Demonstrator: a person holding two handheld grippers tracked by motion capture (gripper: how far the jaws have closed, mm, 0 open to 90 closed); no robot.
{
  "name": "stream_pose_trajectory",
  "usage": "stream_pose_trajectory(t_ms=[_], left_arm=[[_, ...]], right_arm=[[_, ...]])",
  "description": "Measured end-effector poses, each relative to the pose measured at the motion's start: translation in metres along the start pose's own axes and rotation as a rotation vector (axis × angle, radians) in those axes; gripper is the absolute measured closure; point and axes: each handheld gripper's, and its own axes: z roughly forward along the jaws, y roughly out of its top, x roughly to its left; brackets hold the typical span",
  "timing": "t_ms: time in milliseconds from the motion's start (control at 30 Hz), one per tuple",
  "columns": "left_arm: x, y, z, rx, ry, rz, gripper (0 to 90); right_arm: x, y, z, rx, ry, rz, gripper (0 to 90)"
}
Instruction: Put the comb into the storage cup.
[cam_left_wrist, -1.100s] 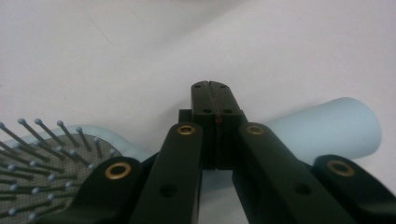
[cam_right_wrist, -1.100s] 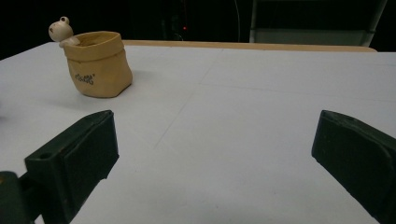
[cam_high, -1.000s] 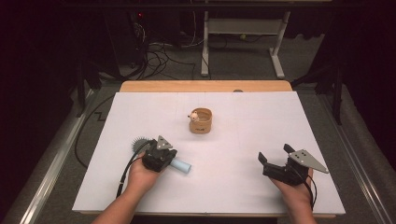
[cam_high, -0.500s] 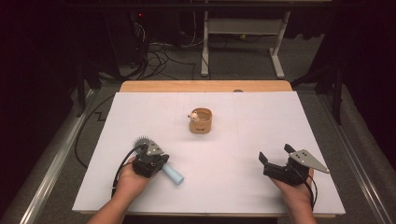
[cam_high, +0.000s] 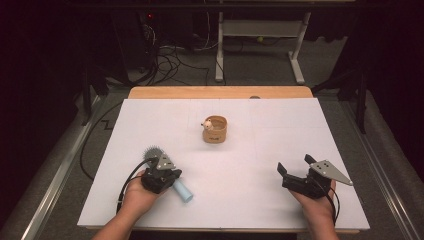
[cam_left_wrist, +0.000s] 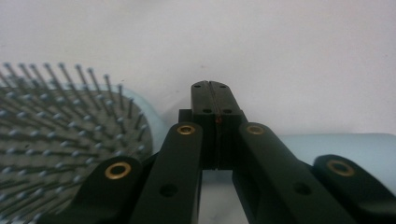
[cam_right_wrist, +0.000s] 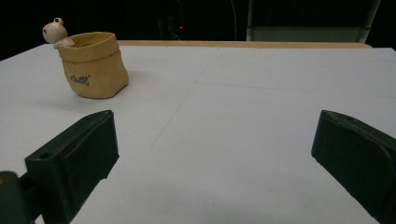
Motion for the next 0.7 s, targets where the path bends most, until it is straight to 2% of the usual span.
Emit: stream_pose_trajectory(t_ms=[233,433,500,600,700], left_arm=[[0.0,-0.004,-0.002,0.032,-0.024,0.02,90.0],[0.003,-0.02,-0.016,0.029,-0.012,0.012,90.0],[0.005,-0.029,-0.023,0.026,-0.001,0.009,90.0],[0.009,-0.038,-0.029,0.019,0.019,-0.001,90.0],[0.012,-0.044,-0.033,0.011,0.02,-0.012,90.0]], right_arm=[[-0.002,-0.001,0.0,0.002,0.001,0.006,1.3],[-0.002,-0.001,0.0,0.002,-0.001,0.012,1.4],[-0.002,-0.001,0.0,0.004,-0.001,0.016,1.4],[-0.003,-0.001,0.0,0.005,-0.003,0.021,1.4],[-0.004,-0.001,0.0,0.004,-0.006,0.026,1.4]])
